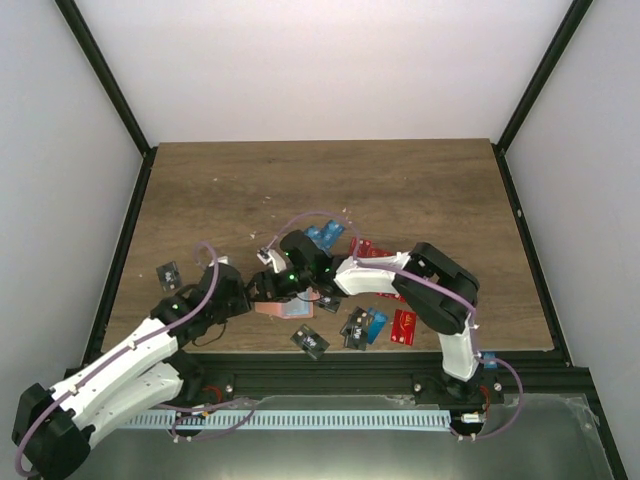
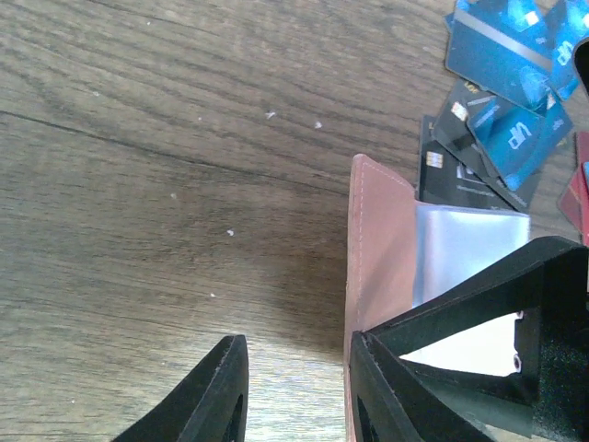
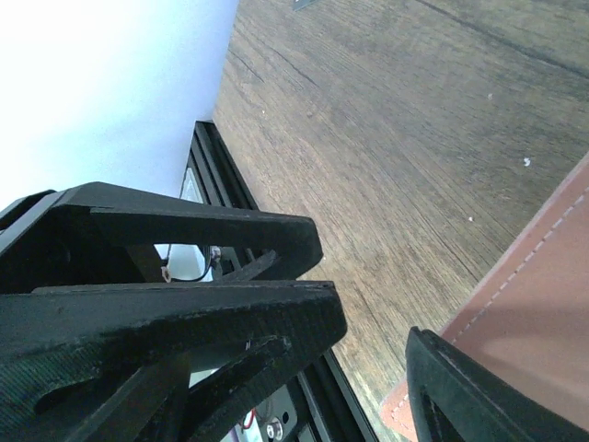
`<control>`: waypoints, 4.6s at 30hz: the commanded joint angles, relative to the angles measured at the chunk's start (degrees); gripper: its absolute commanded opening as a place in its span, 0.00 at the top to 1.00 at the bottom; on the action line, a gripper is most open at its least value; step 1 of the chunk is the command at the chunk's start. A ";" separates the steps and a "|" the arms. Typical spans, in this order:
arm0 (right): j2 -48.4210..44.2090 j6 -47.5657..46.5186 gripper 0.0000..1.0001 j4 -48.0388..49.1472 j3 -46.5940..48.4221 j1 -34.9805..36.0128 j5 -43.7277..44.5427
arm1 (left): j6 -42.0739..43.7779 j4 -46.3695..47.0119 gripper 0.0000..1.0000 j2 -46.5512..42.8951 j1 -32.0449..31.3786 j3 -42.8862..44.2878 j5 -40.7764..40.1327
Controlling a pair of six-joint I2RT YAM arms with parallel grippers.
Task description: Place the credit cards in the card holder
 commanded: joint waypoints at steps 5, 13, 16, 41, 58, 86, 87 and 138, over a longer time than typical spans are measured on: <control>6.44 2.03 0.44 -3.24 -2.50 -1.32 7.69 | -1.67 11.86 0.72 -0.92 -0.70 -3.10 4.07; 7.37 1.59 0.84 -2.67 -5.67 -2.68 8.62 | -3.31 16.34 0.75 -4.02 -0.70 -8.87 0.65; 8.41 1.18 0.89 -3.99 -5.91 -2.77 9.53 | -3.67 16.66 0.75 -5.61 -0.66 -9.82 -0.50; -6.50 -5.55 0.74 -15.04 -3.36 -3.25 10.86 | 2.54 37.95 0.74 18.29 -0.08 -11.08 8.00; -16.13 -2.24 0.39 -22.22 -11.03 -3.34 24.18 | 3.38 36.21 0.76 19.90 0.01 -12.35 8.40; -10.52 -2.65 0.35 -13.00 -6.21 -2.89 12.12 | 4.15 35.20 0.77 18.50 0.01 -11.10 9.71; -10.17 -2.66 0.35 -12.87 -5.65 -2.76 11.80 | 3.96 34.75 0.77 17.99 0.03 -10.96 9.96; -27.17 8.01 0.41 -21.73 -18.84 3.42 22.18 | 6.37 29.85 0.75 10.85 -0.08 -9.91 12.80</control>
